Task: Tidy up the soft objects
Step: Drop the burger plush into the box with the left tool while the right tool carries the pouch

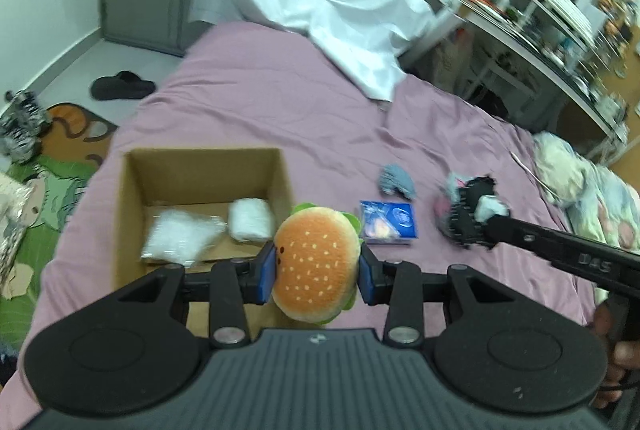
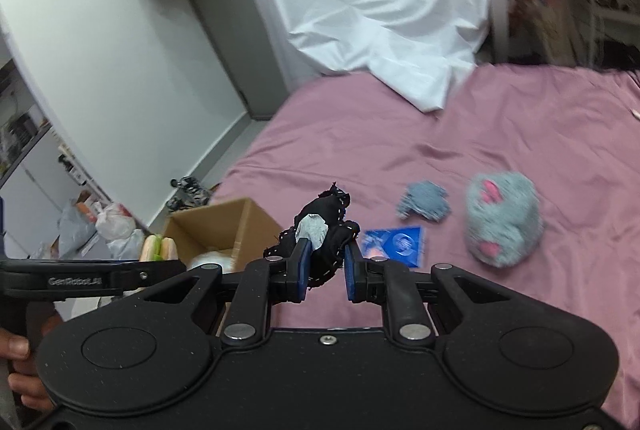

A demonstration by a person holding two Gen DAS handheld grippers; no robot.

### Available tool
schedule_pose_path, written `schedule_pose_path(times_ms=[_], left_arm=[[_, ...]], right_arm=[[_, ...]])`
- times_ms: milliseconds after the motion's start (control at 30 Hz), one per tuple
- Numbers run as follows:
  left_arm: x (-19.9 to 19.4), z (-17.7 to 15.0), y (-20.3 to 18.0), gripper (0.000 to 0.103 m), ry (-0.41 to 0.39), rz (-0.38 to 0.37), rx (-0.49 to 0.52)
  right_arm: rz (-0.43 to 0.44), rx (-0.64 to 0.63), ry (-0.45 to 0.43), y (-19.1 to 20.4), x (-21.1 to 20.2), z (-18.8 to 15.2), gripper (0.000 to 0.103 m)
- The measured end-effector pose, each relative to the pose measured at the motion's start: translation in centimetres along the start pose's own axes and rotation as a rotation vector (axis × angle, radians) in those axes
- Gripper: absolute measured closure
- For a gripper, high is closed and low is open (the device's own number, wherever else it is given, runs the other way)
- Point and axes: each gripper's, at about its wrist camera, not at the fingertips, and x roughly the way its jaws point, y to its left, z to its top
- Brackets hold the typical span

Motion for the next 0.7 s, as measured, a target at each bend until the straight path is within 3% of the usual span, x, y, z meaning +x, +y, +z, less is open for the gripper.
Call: schedule_pose_path(times_ms=[500, 700], left_arm=[[-1.2, -1.1, 8.0, 0.063, -0.017, 0.089, -0.131], [-0.8, -1.2, 9.5, 0.063, -0.014, 0.070, -0.151]], right_arm=[[0.089, -0.106, 0.032, 7.1, 2.2, -0.2, 0.085], [0.098, -0.134, 0.047, 9.0, 3.5, -0.3, 0.085]])
